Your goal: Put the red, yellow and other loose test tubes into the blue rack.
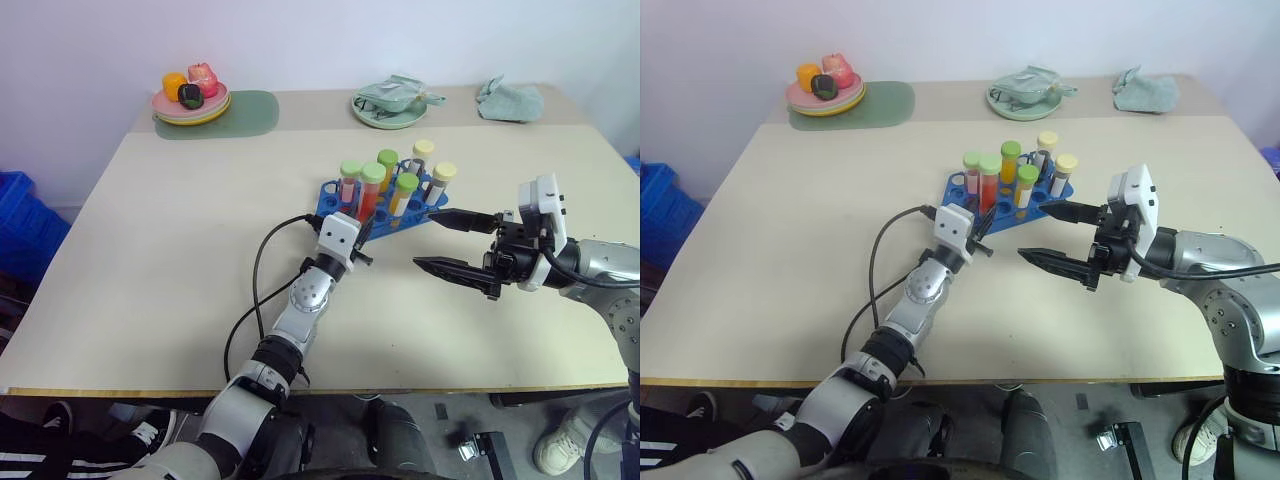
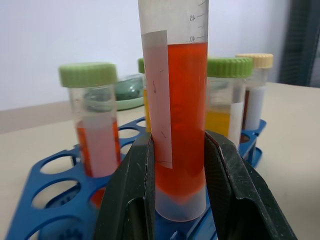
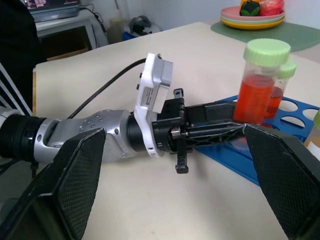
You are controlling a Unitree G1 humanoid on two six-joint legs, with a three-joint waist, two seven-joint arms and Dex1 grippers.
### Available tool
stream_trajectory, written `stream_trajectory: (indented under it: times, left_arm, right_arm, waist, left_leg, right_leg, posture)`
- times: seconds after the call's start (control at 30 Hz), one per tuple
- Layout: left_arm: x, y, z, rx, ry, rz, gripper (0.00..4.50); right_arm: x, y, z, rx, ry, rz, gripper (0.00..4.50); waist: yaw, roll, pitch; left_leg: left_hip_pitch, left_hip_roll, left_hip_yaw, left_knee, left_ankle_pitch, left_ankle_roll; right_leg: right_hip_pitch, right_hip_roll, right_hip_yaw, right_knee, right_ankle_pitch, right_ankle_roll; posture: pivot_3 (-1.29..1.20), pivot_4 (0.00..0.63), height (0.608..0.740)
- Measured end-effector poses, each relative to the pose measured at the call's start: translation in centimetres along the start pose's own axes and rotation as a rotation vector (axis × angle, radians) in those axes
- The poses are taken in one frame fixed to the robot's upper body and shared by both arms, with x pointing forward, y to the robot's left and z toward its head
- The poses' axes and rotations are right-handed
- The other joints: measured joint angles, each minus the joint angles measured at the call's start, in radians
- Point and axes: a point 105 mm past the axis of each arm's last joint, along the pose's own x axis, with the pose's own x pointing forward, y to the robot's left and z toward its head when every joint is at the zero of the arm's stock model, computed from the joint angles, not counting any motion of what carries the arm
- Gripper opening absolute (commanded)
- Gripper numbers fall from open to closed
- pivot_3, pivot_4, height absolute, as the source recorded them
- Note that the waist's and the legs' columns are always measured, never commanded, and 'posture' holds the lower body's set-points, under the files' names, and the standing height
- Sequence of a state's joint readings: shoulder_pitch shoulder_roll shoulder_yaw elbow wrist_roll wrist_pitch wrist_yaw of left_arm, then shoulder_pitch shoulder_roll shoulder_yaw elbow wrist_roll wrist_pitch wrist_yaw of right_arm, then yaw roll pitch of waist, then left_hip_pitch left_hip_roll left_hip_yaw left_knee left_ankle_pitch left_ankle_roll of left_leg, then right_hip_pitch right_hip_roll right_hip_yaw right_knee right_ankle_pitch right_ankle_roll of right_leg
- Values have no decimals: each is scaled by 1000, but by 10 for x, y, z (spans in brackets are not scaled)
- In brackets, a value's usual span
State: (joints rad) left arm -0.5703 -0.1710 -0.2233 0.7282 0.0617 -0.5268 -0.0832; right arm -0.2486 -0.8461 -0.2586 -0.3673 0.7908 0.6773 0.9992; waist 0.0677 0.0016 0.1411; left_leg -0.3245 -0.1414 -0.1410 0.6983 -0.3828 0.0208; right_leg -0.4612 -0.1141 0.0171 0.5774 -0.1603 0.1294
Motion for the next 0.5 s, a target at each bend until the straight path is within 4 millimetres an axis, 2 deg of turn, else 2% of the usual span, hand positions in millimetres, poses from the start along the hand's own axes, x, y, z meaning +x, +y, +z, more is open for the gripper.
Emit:
stream_trajectory:
  times: [0.5]
  left_arm:
    - [4,2,-1,23,7,8,776]
  right_arm:
    - [0,0,-1,2,1,-3,4500]
  waist:
    - [0,0,0]
  left_leg:
    - [0,0,0,0,0,0]
  right_leg:
    - [0,0,0,0,0,0]
  posture:
    - [0,150,740]
